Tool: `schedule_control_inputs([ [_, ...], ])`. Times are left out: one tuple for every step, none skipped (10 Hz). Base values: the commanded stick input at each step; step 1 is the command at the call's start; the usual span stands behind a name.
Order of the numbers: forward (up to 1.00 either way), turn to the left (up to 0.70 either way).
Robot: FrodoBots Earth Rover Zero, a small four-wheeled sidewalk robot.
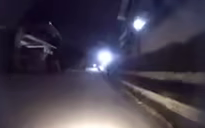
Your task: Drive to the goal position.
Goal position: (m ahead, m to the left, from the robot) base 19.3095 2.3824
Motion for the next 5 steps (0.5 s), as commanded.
schedule_control_inputs([
  [0.70,0.00],
  [0.70,0.00],
  [0.70,0.00],
  [0.70,0.00],
  [0.70,0.00],
])
